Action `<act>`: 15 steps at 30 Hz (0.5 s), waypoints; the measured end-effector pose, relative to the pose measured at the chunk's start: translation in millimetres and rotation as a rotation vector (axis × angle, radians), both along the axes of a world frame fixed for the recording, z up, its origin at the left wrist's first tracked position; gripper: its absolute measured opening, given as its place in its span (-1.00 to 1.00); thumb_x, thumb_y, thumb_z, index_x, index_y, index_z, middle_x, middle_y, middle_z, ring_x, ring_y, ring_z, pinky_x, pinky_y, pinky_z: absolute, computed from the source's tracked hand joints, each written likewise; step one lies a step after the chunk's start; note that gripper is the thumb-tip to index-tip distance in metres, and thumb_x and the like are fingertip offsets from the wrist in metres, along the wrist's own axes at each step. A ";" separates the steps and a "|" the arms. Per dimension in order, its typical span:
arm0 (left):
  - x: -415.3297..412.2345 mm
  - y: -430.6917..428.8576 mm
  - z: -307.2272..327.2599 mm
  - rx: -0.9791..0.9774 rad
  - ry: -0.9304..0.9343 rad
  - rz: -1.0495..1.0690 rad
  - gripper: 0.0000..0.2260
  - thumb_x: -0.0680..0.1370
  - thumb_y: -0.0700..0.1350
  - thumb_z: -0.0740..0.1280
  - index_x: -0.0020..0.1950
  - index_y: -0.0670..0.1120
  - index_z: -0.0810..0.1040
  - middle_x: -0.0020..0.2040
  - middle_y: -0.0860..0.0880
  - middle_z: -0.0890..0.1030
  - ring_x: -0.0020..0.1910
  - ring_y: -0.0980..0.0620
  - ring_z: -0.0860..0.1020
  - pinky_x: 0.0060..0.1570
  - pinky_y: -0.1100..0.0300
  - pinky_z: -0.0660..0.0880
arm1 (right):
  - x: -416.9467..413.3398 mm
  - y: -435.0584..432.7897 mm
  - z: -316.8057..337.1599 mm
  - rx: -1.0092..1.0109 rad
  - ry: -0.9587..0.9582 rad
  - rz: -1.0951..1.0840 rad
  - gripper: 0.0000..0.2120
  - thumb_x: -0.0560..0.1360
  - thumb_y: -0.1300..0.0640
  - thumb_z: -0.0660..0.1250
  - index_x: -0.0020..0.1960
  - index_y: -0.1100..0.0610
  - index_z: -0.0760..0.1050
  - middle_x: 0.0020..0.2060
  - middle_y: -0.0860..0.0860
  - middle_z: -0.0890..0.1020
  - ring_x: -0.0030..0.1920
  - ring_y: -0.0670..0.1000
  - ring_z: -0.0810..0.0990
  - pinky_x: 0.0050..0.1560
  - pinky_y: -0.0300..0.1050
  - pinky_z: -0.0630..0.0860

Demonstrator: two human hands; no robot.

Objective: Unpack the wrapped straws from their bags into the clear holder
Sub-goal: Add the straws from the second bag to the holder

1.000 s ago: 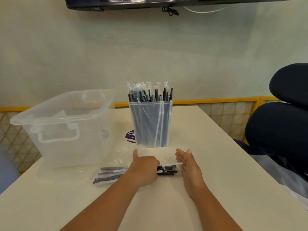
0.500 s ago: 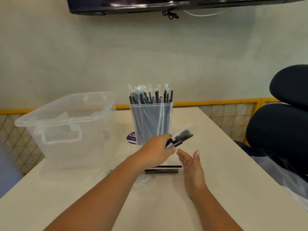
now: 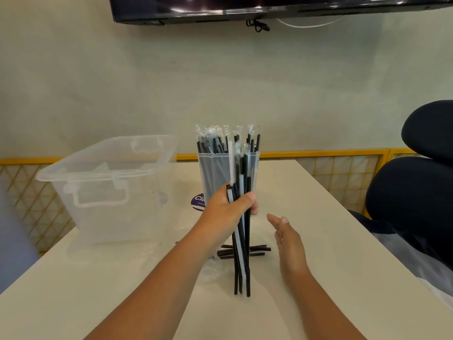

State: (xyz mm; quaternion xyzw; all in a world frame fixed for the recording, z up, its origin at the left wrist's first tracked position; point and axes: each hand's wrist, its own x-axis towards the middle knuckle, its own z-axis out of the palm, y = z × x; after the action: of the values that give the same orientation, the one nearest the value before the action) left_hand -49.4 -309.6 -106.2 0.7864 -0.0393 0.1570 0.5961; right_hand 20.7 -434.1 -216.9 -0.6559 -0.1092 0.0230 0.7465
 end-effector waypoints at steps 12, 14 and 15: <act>-12.5 -19.0 -47.0 -0.048 -0.077 0.123 -0.89 0.54 -0.17 0.29 -0.01 0.03 0.53 -0.22 0.10 0.60 -0.17 0.18 0.60 -0.23 0.42 0.48 | -38.8 8.7 88.9 -0.323 -0.369 0.325 -0.40 0.19 -0.26 0.38 0.22 -0.22 0.40 0.09 -0.23 0.58 0.17 -0.28 0.51 0.08 -0.43 0.45; -12.8 -21.2 -35.3 -0.033 -0.124 0.118 -0.81 0.52 -0.30 0.26 -0.07 0.00 0.46 -0.25 0.21 0.48 -0.27 0.30 0.54 -0.30 0.52 0.43 | -44.4 16.6 108.3 -0.417 -0.401 0.311 -0.51 0.19 -0.12 0.54 0.03 -0.28 0.39 -0.08 -0.28 0.59 0.01 -0.30 0.55 -0.13 -0.52 0.45; -12.1 -21.9 -30.0 -0.047 -0.124 0.130 -0.79 0.53 -0.36 0.24 -0.04 -0.04 0.44 -0.25 0.22 0.42 -0.32 0.31 0.50 -0.33 0.54 0.42 | -44.8 20.4 115.8 -0.442 -0.421 0.285 -0.57 0.24 -0.02 0.56 -0.04 -0.25 0.40 -0.15 -0.24 0.59 -0.07 -0.27 0.57 -0.18 -0.48 0.47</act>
State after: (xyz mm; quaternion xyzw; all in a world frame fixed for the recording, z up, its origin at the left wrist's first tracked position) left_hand -61.5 -331.5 -136.2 0.7618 -0.0213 0.2446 0.5995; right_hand -24.0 -413.7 -101.1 -0.7705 -0.3441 0.0141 0.5365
